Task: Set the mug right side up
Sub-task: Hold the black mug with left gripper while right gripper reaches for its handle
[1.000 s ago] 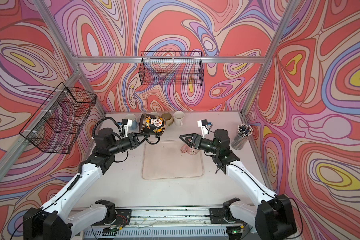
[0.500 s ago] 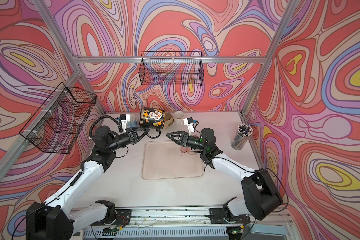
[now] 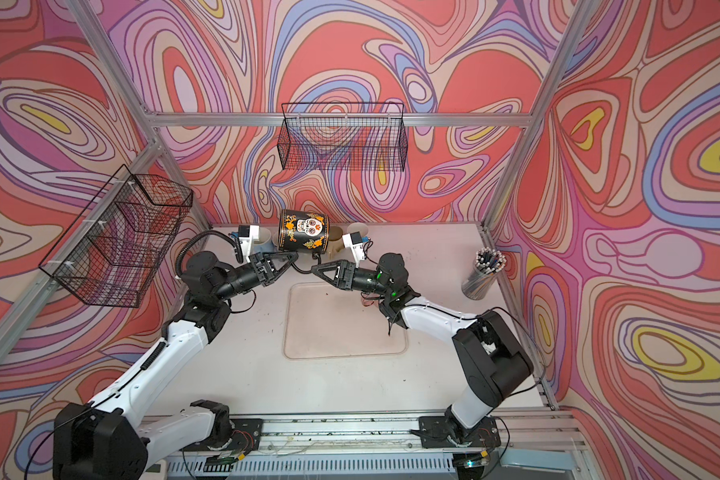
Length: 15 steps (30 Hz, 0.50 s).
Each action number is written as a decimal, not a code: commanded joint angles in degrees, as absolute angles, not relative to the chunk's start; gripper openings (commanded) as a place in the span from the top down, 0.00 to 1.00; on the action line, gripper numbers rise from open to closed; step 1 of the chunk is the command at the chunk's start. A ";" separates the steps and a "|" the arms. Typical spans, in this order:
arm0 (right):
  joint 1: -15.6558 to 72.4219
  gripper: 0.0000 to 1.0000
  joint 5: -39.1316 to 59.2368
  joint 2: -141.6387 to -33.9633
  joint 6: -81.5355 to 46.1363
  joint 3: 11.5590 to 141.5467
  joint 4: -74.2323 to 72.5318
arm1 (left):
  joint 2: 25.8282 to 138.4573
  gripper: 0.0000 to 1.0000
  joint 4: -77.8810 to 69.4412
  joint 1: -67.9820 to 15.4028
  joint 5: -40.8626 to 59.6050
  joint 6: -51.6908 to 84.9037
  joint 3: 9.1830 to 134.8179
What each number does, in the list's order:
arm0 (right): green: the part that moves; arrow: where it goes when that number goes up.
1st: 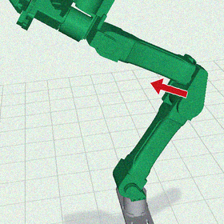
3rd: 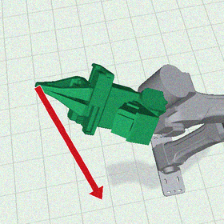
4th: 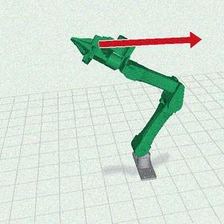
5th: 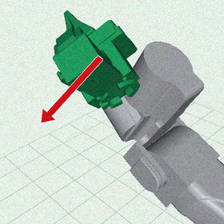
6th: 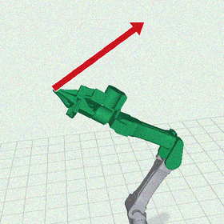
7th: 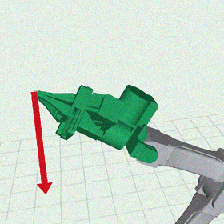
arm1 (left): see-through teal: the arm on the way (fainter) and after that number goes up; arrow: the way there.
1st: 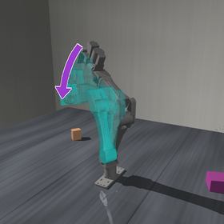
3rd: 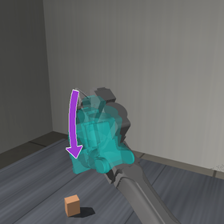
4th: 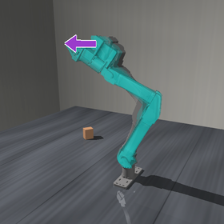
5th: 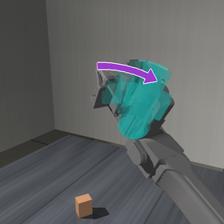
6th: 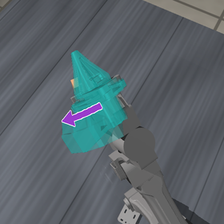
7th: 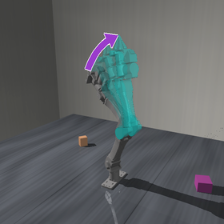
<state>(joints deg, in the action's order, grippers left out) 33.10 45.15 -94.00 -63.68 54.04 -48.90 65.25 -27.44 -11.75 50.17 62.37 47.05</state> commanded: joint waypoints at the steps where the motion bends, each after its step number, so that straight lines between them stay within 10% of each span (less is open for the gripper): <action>1: 33.24 0.16 45.76 -96.74 -67.56 56.80 -56.56 | 63.92 1.00 -40.19 -11.33 51.72 62.14 49.59; 15: 33.31 0.31 46.26 -105.05 -74.41 63.27 -65.78 | 65.47 1.00 -44.88 -11.34 51.76 64.32 45.24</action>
<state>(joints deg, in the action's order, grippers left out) 33.10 46.26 -104.36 -73.32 61.78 -63.26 66.13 -32.21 -11.42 50.78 64.25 44.71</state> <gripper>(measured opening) 0.692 0.191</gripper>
